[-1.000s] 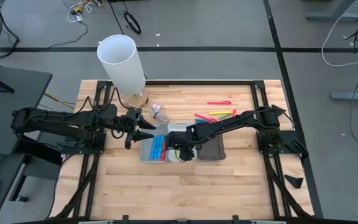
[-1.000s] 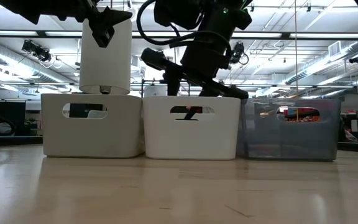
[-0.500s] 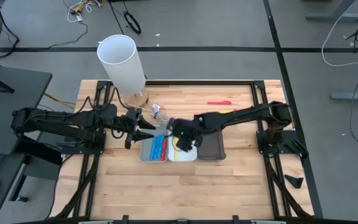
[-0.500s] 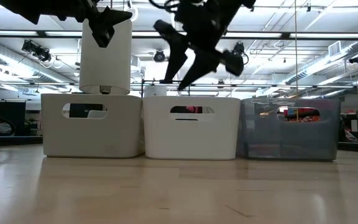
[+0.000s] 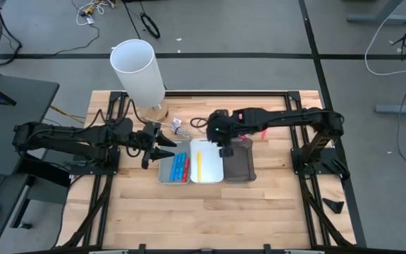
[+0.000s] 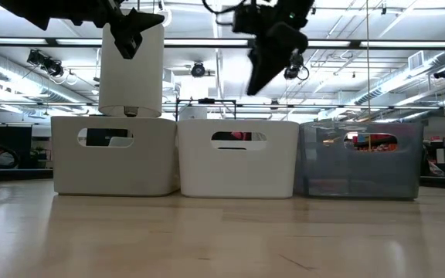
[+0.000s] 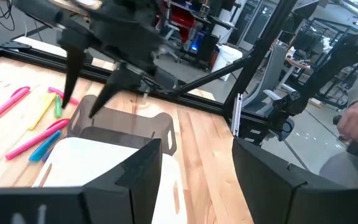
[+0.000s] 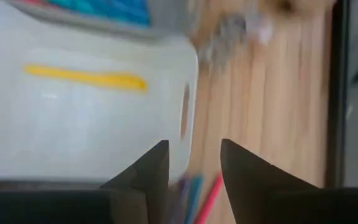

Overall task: Pick & Place Markers
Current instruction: Put the top big pink pen into the white bin

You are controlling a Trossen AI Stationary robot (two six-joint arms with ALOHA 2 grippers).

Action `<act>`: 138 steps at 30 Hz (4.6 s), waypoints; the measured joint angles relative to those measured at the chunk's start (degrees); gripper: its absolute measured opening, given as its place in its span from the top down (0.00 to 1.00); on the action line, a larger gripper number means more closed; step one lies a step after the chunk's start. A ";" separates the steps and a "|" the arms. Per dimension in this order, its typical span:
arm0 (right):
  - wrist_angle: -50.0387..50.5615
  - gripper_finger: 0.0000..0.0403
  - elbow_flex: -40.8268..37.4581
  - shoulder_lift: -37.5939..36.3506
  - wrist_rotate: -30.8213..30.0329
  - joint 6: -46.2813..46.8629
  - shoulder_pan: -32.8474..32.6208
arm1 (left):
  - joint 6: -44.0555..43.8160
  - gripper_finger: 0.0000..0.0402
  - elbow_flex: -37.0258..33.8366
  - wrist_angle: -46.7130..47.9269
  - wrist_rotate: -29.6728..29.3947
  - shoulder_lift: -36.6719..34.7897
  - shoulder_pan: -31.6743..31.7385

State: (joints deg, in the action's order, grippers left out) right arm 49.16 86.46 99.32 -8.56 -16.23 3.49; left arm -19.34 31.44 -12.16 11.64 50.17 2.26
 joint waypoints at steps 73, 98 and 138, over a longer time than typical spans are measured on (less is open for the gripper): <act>8.35 0.65 -7.65 0.87 9.69 -26.33 40.65 | 0.01 0.50 -0.02 0.00 0.00 0.00 0.00; -6.09 0.65 -22.00 3.15 9.61 -27.57 38.31 | 0.00 0.50 0.00 0.00 0.00 0.00 0.00; -5.50 0.97 -22.10 3.66 6.57 -32.00 38.68 | 0.00 0.50 -0.02 0.00 0.00 0.00 0.01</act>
State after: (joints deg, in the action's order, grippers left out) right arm 43.66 64.36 102.99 -1.99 -48.23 42.17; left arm -19.35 31.42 -12.16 11.64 50.17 2.27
